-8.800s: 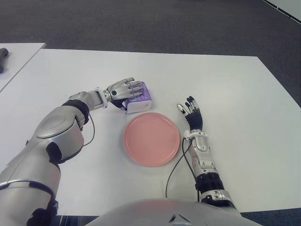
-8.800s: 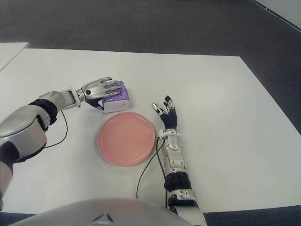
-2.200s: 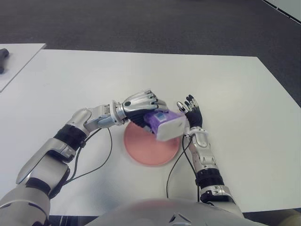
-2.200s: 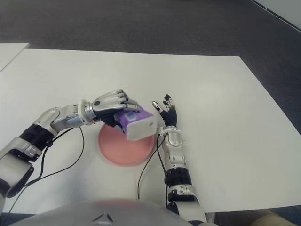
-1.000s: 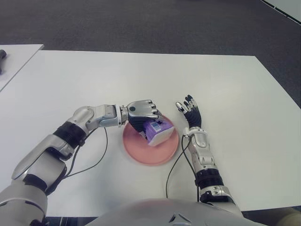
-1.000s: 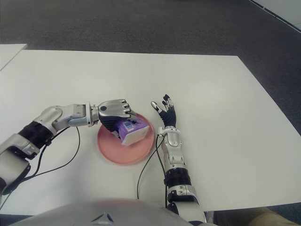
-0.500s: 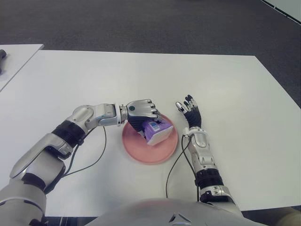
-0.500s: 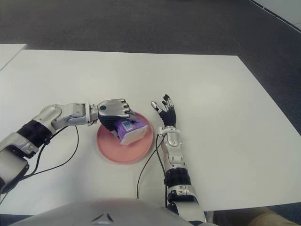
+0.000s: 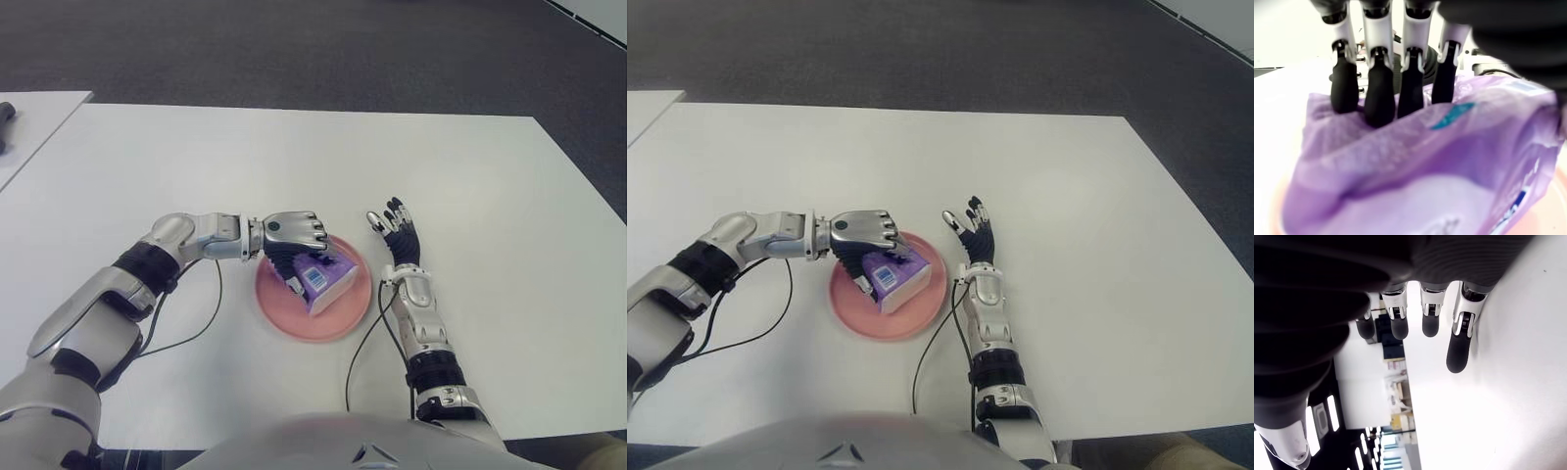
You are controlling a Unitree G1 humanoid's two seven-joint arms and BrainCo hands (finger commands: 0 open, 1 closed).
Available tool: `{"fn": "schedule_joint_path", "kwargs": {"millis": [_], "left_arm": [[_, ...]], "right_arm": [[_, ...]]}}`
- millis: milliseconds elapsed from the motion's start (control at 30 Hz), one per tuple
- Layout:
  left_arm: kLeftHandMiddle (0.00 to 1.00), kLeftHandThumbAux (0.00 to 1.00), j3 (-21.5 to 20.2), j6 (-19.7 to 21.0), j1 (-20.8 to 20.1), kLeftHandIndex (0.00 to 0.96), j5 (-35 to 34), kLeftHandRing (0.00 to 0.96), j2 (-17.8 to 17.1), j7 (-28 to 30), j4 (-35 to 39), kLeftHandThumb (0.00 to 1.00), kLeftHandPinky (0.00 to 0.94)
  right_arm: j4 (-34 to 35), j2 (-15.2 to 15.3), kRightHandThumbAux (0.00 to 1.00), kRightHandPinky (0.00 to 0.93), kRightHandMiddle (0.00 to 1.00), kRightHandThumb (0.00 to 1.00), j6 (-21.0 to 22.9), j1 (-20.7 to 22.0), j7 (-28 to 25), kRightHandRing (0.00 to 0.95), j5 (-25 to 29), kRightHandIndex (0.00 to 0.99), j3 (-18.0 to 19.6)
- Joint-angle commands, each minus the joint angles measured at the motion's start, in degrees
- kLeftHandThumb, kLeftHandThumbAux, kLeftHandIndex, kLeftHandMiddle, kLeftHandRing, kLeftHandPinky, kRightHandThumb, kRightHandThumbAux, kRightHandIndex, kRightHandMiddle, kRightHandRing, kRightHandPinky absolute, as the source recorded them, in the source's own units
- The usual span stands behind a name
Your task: Put the tissue paper into the plate.
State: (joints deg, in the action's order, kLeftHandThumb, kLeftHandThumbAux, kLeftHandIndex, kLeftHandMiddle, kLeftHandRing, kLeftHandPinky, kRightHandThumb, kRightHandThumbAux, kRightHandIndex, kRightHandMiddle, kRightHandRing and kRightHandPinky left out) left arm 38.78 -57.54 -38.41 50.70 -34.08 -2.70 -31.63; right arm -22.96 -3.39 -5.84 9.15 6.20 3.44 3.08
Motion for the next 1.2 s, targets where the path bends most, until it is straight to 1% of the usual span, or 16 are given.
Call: {"fn": "schedule_joint_path", "kwargs": {"millis": [33, 233, 533, 667, 900, 1200], "left_arm": [[0.001, 0.115, 1.84, 1.69, 2.83, 0.002, 4.68, 0.001, -1.12, 1.39, -0.25, 0.237, 0.001], [0.0, 0.118, 1.97, 1.96, 2.85, 0.0, 4.75, 0.0, -0.94, 1.13, -0.43, 0.232, 0.0], [0.0, 0.117, 1.14, 0.98, 3.06, 0.0, 0.46, 0.0, -1.49, 5.49, 1.91, 0.249, 0.0], [0.0, 0.116, 0.95, 0.84, 3.39, 0.0, -1.81, 0.0, -1.66, 8.16, 2.23, 0.279, 0.0], [0.0, 0.116, 0.52, 0.18, 3.79, 0.0, -4.22, 0.0, -1.66, 10.3, 1.68, 0.309, 0.0], [0.0, 0.118, -0.24, 0.29, 3.93, 0.0, -5.1, 0.0, -1.41, 12.03, 1.71, 0.34, 0.0]], "right_arm": [[-3.25, -0.92, 0.66, 0.009, 0.0, 0.204, 2.61, -2.82, 0.34, 0.0, -0.1, 0.0, 0.2], [-3.6, -0.82, 0.66, 0.009, 0.0, 0.204, 2.52, -2.56, 0.29, 0.0, -0.03, 0.0, 0.31], [-4.12, -0.66, 0.66, 0.009, 0.0, 0.204, 2.48, -2.09, 0.21, 0.0, 0.07, 0.0, 0.51], [-4.45, -0.59, 0.66, 0.009, 0.0, 0.204, 2.41, -1.84, 0.18, 0.0, 0.11, 0.0, 0.59], [-5.05, -0.54, 0.66, 0.009, 0.0, 0.204, 2.25, -1.43, 0.16, 0.0, 0.14, 0.0, 0.74], [-5.7, -0.52, 0.66, 0.009, 0.0, 0.204, 1.99, -1.0, 0.18, 0.0, 0.15, 0.0, 0.84]]}}
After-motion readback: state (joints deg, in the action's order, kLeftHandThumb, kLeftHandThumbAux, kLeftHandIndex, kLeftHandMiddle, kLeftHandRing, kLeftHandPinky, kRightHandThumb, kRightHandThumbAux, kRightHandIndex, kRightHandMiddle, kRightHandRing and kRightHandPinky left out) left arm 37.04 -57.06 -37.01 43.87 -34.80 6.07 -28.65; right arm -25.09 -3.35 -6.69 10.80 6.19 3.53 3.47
